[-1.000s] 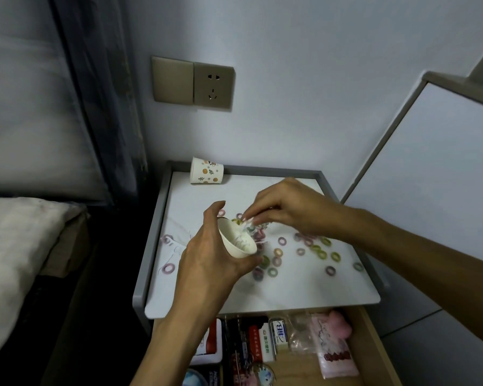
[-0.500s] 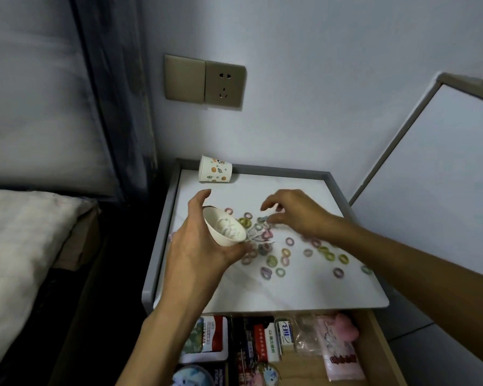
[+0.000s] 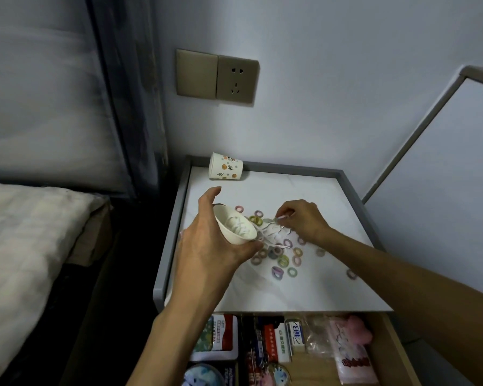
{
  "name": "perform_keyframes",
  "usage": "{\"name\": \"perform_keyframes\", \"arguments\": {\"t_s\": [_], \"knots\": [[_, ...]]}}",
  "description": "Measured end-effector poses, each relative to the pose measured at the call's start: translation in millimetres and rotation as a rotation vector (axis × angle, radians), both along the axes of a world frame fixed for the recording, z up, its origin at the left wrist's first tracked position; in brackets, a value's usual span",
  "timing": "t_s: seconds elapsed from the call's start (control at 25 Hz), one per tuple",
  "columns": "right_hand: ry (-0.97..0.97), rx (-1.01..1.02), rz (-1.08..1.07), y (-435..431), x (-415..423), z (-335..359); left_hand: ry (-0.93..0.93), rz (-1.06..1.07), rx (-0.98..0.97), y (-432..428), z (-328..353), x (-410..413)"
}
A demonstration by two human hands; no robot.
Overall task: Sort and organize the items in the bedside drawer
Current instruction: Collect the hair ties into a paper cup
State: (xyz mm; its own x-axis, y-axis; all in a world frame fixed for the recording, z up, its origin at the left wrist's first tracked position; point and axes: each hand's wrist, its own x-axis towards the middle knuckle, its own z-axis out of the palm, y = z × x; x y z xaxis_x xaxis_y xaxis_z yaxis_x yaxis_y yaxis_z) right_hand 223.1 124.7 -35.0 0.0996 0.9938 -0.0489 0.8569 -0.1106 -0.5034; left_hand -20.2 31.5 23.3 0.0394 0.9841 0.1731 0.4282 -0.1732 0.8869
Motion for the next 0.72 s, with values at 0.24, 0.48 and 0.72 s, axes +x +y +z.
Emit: {"name": "perform_keyframes", "arguments": {"t_s": [0.24, 0.48, 0.72], "knots": [[0.2, -0.04, -0.194, -8.6, 20.3, 20.0, 0.003, -0.007, -0.002, -1.1, 1.0, 3.0], [0.31, -0.081, -0.265, -8.3, 25.2, 14.8, 0.003, -0.014, -0.002, -0.5, -1.1, 5.1], [0.572, -0.093, -0.3, -4.5, 33.6, 11.1, 0.008, -0.013, 0.01, 0.8, -2.1, 6.1]]}}
